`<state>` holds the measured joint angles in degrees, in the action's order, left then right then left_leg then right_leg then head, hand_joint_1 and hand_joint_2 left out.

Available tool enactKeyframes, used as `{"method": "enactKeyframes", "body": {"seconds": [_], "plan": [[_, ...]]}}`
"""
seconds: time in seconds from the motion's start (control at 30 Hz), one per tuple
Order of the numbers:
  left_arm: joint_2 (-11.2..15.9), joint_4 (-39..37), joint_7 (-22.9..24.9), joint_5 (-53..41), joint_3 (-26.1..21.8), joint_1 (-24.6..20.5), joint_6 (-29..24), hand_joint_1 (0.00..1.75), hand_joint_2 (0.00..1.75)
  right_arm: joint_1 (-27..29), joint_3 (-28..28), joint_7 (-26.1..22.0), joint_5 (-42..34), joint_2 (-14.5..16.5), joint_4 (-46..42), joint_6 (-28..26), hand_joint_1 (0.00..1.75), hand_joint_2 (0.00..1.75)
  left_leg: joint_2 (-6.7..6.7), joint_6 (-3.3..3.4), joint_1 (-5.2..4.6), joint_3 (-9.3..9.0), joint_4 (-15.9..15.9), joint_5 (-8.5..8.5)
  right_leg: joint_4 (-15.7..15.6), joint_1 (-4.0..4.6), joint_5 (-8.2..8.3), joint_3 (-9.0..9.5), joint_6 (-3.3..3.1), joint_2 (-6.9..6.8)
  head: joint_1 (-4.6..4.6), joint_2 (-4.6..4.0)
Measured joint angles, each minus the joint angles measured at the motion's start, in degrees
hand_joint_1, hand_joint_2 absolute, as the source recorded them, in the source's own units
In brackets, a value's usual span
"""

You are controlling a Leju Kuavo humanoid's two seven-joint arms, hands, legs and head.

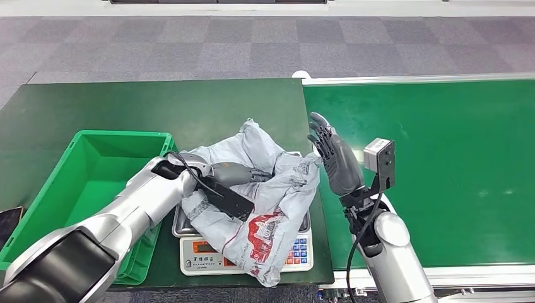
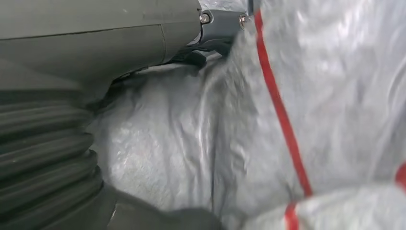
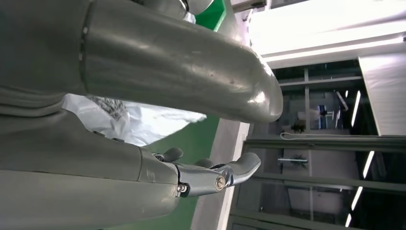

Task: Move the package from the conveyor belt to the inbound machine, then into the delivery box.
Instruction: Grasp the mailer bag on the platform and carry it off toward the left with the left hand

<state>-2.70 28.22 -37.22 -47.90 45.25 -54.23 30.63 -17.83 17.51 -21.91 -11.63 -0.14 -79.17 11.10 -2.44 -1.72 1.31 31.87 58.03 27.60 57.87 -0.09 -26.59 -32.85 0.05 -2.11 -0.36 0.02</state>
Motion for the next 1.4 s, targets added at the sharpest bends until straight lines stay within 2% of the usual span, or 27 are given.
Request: {"method": "enactKeyframes", "body": {"seconds": [0.1,0.23,0.37,0.5,0.67,0.8,1.17,1.3,1.4], "plan": [[0.0,-0.2,-0.6,1.0,1.4,-0.2,-1.5,1.75,1.75,-1.0,0.0,0.1,-0.7,-0.1,0.7,0.0,0.00,0.00,0.06,0.00,0.00,0.00,0.0,-0.03,0.0,0.01,0.00,0.01,0.00,-0.06,-0.01,0.00],[0.6,1.5,0.9,3.8,1.9,0.0,-6.2,1.75,1.75,-0.8,-0.2,-0.3,-1.5,-0.3,0.8,-0.6,0.00,0.00,0.08,-0.01,0.00,0.01,0.0,-0.05,0.0,0.01,0.00,0.00,0.00,-0.07,0.01,0.00],[3.8,8.7,4.4,4.8,2.1,1.3,-11.0,1.75,1.75,2.1,-1.6,-1.7,-0.4,-0.7,-0.6,-1.6,0.00,0.00,0.06,-0.01,0.00,0.06,0.0,-0.05,0.0,0.01,0.00,-0.06,0.00,-0.05,0.01,0.00],[9.2,20.4,8.7,3.2,2.2,2.9,-14.8,1.75,1.75,5.1,-2.9,-2.8,0.3,-0.9,-2.4,-1.7,0.00,1.75,0.02,-0.02,0.00,0.17,0.0,-0.05,0.0,0.01,0.00,-0.20,-0.01,-0.03,-0.01,0.00],[14.7,34.0,13.1,-1.5,1.9,4.3,-18.5,1.75,1.75,7.6,-3.3,-3.1,0.7,-0.9,-4.7,-1.0,0.00,1.75,0.06,-0.02,0.00,0.26,0.0,-0.06,0.1,0.02,-0.01,-0.28,-0.02,-0.06,0.00,0.00],[16.8,39.5,13.5,-2.0,1.8,5.1,-18.6,1.75,1.75,8.4,-3.3,-3.1,0.7,-0.9,-5.9,-0.9,0.00,1.75,0.05,-0.02,-0.02,0.27,0.0,-0.06,0.1,0.00,-0.01,-0.28,-0.01,-0.06,0.01,0.00],[18.6,44.0,13.8,-2.6,1.6,5.7,-18.9,1.75,1.75,8.9,-3.4,-3.1,0.7,-0.9,-6.8,-0.9,0.00,1.75,0.05,0.00,-0.03,0.27,0.0,-0.08,0.1,-0.01,0.00,-0.30,-0.01,-0.06,0.01,0.00],[19.9,45.9,16.1,-7.3,0.9,6.8,-23.6,1.75,1.75,9.6,-3.4,-3.0,1.2,-0.8,-7.6,-0.9,0.00,1.75,0.04,-0.01,-0.03,0.28,0.0,-0.08,0.1,0.00,0.00,-0.31,-0.02,-0.04,0.01,0.00],[22.1,48.5,20.8,-14.2,-2.2,9.2,-28.2,1.75,1.75,11.2,-3.6,-2.9,2.3,-0.6,-9.0,-1.2,0.00,1.75,-0.03,-0.01,-0.03,0.30,0.0,-0.07,0.1,0.00,-0.01,-0.37,-0.02,0.03,0.01,0.00]]}}
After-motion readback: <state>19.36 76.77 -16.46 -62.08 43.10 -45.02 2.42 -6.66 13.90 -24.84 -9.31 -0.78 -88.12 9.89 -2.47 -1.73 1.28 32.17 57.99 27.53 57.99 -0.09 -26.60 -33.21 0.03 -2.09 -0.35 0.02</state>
